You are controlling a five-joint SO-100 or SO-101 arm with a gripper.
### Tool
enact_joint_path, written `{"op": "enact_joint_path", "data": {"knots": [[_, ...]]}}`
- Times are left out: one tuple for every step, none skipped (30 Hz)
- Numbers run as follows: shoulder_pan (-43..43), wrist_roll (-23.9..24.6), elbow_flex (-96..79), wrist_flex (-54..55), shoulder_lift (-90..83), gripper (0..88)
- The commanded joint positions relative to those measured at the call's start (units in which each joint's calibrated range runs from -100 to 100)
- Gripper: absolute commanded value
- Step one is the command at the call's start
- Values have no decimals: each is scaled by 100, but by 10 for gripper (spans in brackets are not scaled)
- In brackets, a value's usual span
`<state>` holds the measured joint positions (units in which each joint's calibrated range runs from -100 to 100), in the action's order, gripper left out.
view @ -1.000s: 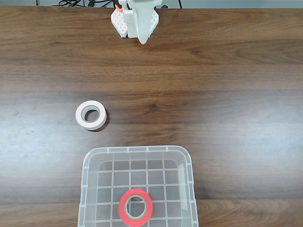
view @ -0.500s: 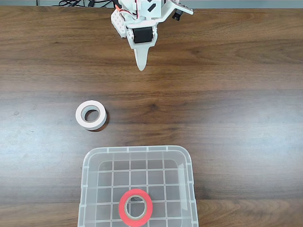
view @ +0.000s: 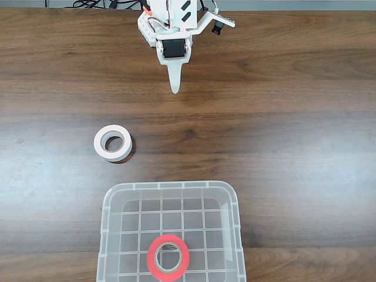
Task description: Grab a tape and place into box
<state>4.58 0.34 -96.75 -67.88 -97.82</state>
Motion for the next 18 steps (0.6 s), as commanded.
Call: {"op": "enact_joint_path", "data": {"knots": [[-41,66,8,-18,-97,13],[-41,66,8,-18,-97,13],[-41,66,8,-18,-97,13],[-41,61,8,-18,-97,13],[-41,45,8,-18,-97,13],[-34,35,8,-18,-97,13],[-19,35,8,-18,-97,13],[-19,35,8,-18,-97,13],[-34,35,8,-18,-97,13],[-34,35,8,-18,-97,13],[-34,35,8,-18,-97,13],[-34,35,8,-18,-97,13],[-34,35,8,-18,-97,13],[-34,35,8,-18,-97,13],[-34,35,8,-10,-97,13],[-34,35,8,-10,-97,13],[-34,35,8,-10,-97,13],[-34,35,8,-10,-97,13]]}}
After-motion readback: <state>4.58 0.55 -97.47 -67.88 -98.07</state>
